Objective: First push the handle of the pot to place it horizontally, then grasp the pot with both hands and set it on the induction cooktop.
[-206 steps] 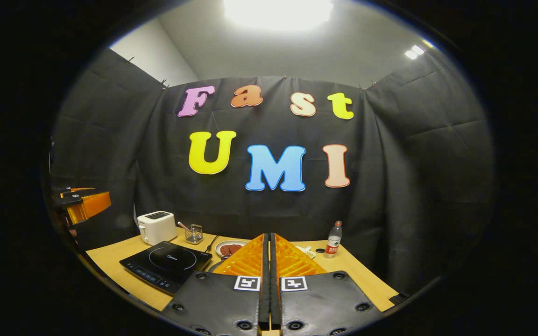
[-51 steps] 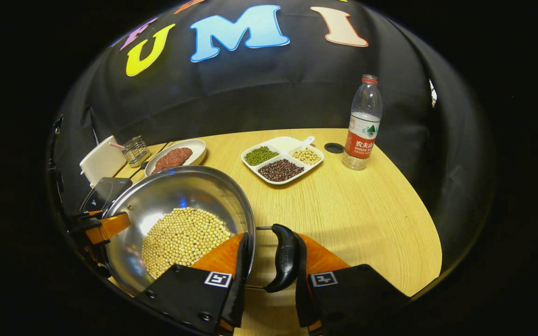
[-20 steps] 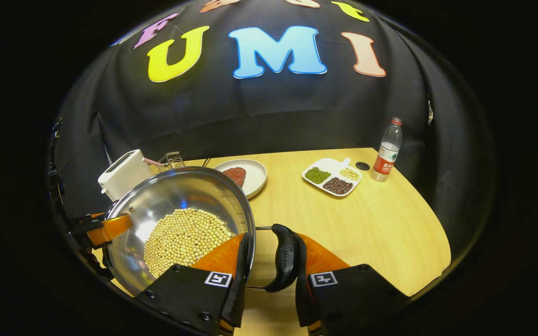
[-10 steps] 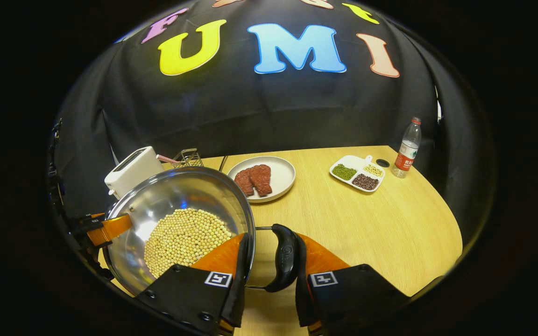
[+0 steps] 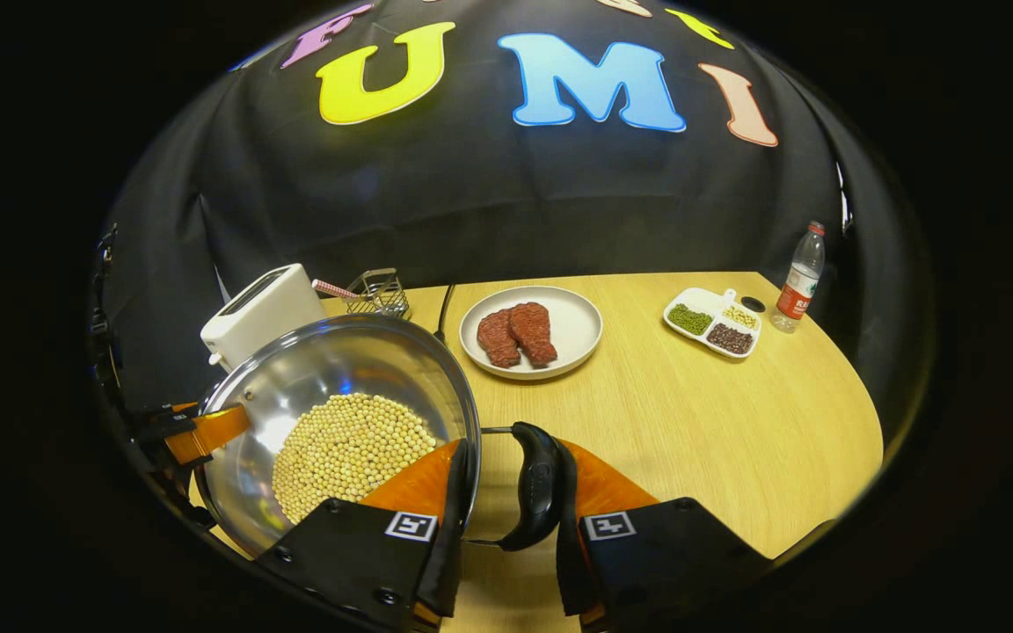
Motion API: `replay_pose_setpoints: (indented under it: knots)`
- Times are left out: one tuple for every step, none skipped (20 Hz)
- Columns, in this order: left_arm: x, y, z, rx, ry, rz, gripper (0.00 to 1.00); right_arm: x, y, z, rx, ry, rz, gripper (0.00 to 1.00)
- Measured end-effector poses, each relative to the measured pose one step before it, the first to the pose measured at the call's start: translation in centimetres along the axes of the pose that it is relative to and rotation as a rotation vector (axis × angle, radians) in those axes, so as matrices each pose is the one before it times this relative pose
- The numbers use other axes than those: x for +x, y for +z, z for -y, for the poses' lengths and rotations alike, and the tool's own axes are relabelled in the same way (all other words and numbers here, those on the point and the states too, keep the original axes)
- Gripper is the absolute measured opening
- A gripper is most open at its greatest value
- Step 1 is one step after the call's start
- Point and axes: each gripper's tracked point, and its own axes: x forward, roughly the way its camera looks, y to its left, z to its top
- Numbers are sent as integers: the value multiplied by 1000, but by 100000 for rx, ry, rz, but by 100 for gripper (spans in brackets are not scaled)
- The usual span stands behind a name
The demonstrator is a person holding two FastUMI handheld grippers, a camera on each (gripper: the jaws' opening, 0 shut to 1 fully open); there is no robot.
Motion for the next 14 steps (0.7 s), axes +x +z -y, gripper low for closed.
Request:
replay_pose_setpoints:
  knots:
    - [327, -268, -454, -12, 248, -370, 58, 236, -107, -335, -24, 217, -491, 43]
    - [281, -103, -438, -43, 244, -199, 58, 259, -91, -296, -83, 210, -474, 47]
    - [277, -84, -353, -157, 205, -253, 58, 332, -66, -298, -33, 138, -338, 47]
    - [164, -226, -291, -290, 210, -350, 58, 287, -11, -235, -99, 51, -342, 47]
    - [209, -140, -256, -353, 185, -317, 58, 172, -99, -248, -192, 11, -343, 47]
    - [150, -171, -257, -101, 220, -128, 60, 179, -22, -139, -60, 129, -347, 46]
    - [78, 191, -275, 379, 166, 534, 58, 207, -57, -286, 759, 247, -431, 46]
    - [157, 81, -130, 674, -3, 411, 60, 78, 126, -261, 410, 159, -104, 47]
    - [203, 39, -151, 609, 80, -134, 55, 192, -51, -117, 124, 4, -293, 47]
    - [9, 52, -213, 242, 15, -135, 58, 93, 24, -108, 228, 9, -173, 47]
    - [105, -67, -114, -199, -99, -152, 58, 49, 76, -148, 262, 86, 95, 46]
    - [54, -5, -138, -366, -30, 185, 58, -19, 26, -64, 57, 120, -157, 43]
    - [87, 41, -91, -242, 33, 137, 58, 78, 80, 35, 140, -9, 136, 43]
    - [38, -64, 68, -209, 197, 223, 58, 125, 75, -61, -170, -8, 266, 44]
